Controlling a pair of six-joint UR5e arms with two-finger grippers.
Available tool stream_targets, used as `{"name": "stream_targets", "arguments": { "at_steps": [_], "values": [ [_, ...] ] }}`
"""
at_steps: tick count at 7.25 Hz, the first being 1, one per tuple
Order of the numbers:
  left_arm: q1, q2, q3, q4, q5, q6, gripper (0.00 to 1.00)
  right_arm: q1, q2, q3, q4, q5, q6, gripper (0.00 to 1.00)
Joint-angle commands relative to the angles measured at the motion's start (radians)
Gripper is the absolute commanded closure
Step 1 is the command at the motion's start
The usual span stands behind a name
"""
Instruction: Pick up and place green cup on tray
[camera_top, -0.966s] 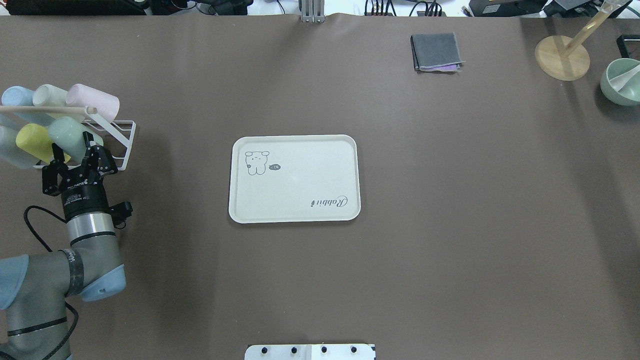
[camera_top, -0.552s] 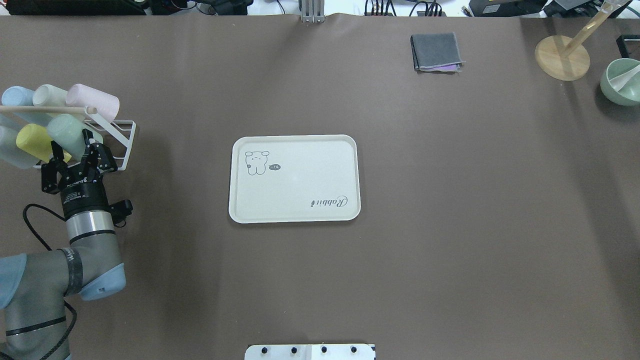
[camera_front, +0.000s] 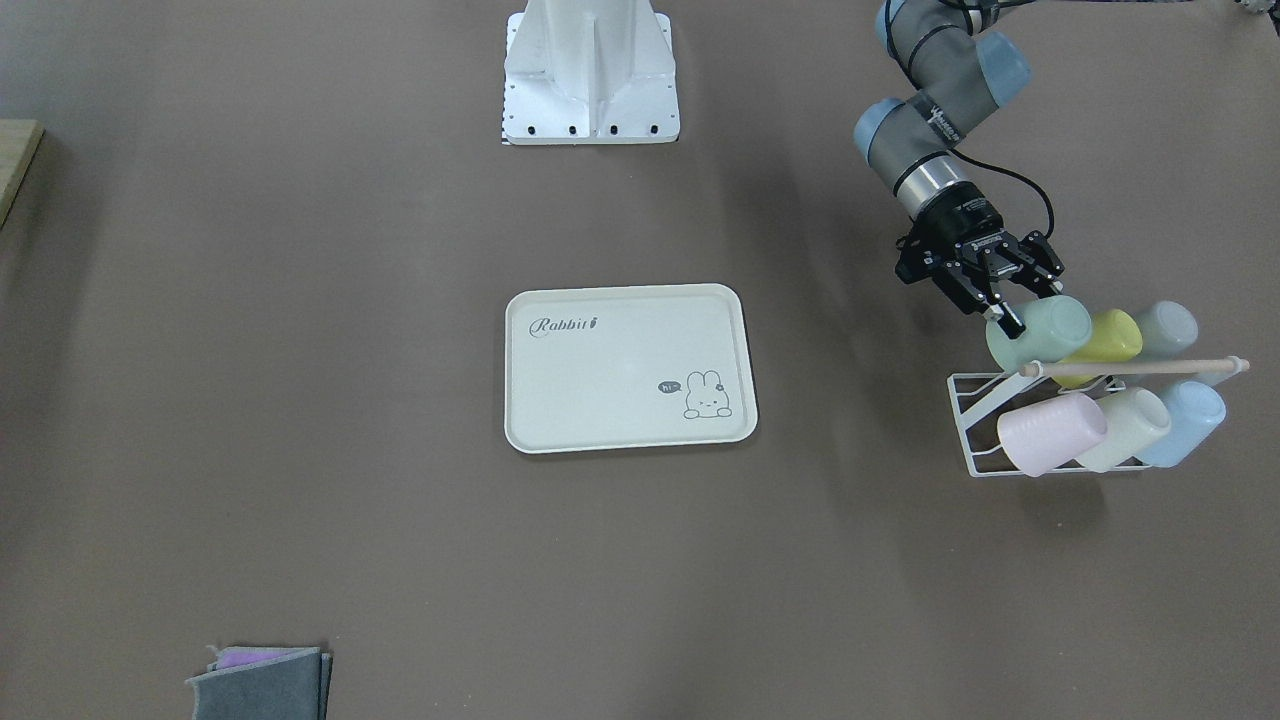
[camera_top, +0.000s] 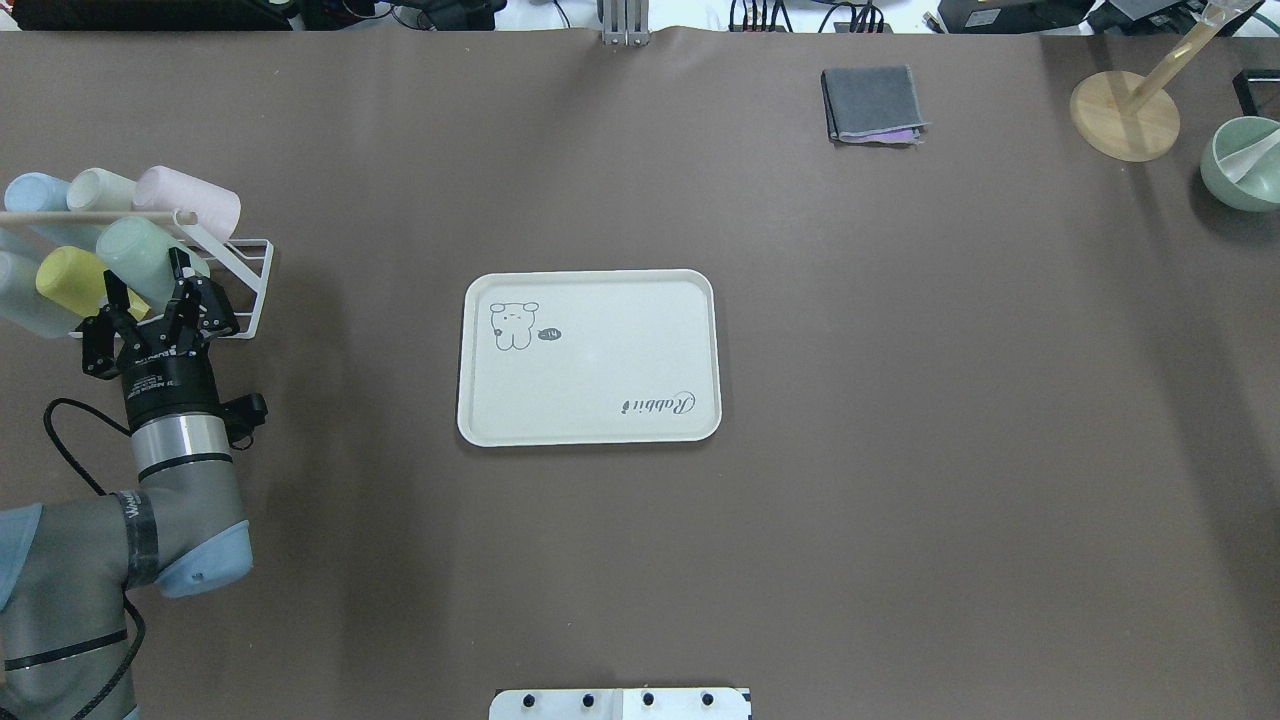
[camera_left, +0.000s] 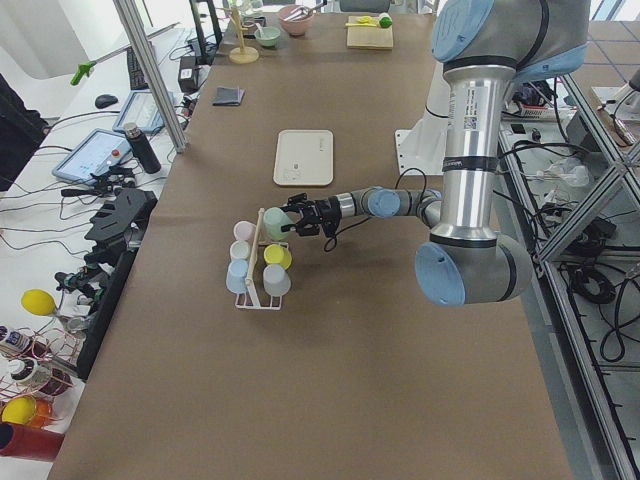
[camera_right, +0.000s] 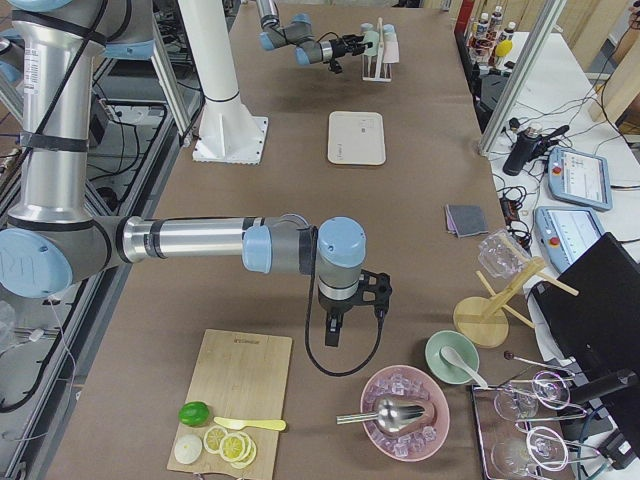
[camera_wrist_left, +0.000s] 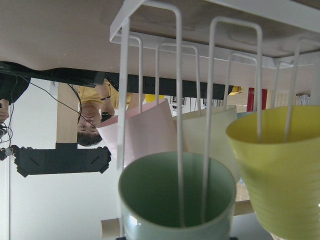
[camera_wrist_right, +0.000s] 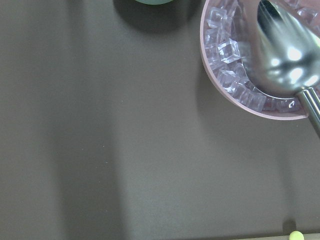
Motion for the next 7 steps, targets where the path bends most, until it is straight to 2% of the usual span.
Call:
{"name": "stream_targets", "arguments": {
  "at_steps": [1, 3, 6, 7],
  "values": [
    [-0.025, 0.000, -0.003, -0.085, 0.004, 0.098, 0.98, 0.000, 0.000, 0.000, 0.001, 0.000, 0.000, 0.00],
    [-0.050, 0.023, -0.064, -0.104, 0.001, 0.159, 0.99, 0.000, 0.000, 0.000, -0.001, 0.000, 0.000, 0.00],
    [-0.050, 0.106, -0.155, -0.281, -0.009, 0.346, 1.00, 0.000, 0.002, 0.000, -0.001, 0.000, 0.000, 0.00],
    [-0.053, 0.120, -0.182, -0.329, -0.038, 0.380, 1.00, 0.000, 0.003, 0.000, -0.001, -0.002, 0.000, 0.00]
  ]
}}
